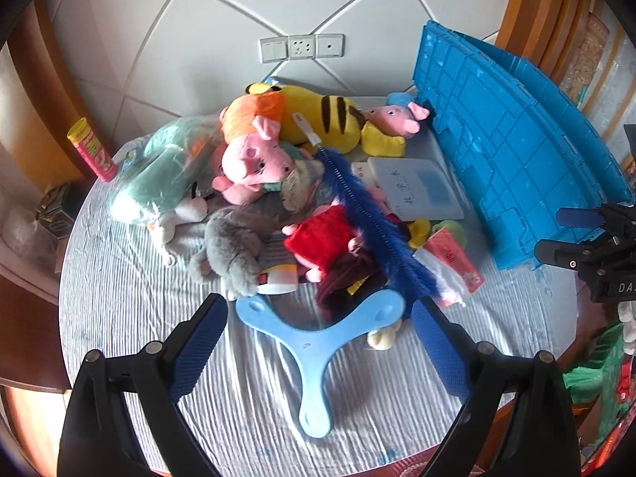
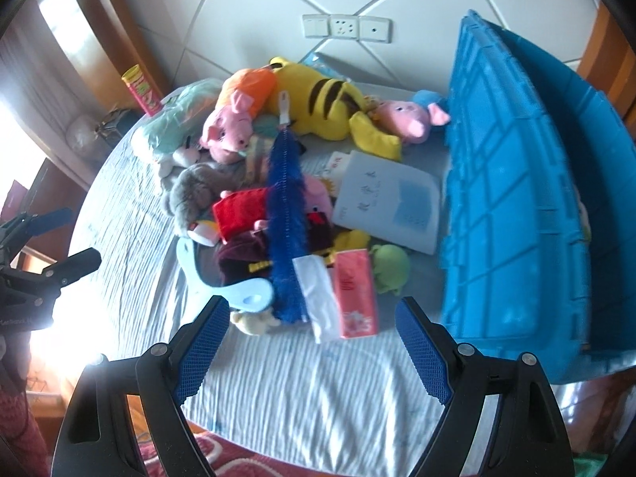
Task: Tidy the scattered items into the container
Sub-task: 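Move both grippers away from the crate back over the toy pile, then move both grippers down toward the grey rabbit plush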
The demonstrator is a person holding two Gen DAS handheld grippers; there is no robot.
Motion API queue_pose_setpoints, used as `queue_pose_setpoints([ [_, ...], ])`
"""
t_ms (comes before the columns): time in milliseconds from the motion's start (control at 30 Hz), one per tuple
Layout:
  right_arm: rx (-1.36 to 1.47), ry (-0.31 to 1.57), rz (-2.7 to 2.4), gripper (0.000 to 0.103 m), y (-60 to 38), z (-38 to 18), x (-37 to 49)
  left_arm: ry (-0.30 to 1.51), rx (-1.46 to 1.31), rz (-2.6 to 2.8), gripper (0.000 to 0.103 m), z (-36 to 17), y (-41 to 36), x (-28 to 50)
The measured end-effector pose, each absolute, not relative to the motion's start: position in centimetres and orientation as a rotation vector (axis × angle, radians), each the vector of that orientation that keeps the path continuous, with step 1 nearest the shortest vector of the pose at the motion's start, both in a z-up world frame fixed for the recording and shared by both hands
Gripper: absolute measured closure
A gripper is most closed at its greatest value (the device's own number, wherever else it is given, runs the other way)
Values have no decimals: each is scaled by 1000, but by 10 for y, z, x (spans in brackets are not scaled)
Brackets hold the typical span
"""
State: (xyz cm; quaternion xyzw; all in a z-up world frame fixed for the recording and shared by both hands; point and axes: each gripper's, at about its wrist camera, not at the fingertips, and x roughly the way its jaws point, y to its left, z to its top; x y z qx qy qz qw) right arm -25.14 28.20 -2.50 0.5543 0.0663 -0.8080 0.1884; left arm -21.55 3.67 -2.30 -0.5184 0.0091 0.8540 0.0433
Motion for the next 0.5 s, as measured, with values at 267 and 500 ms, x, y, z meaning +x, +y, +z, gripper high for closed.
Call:
queue_pose_setpoints([
  [267, 1611, 198, -2250, 18, 262, -54, -251, -1, -1622, 2614, 8, -45, 4, -213],
  [500, 1629, 208, -2224, 16, 252, -66, -261, -48, -1666, 2627, 8, -60, -18, -222],
])
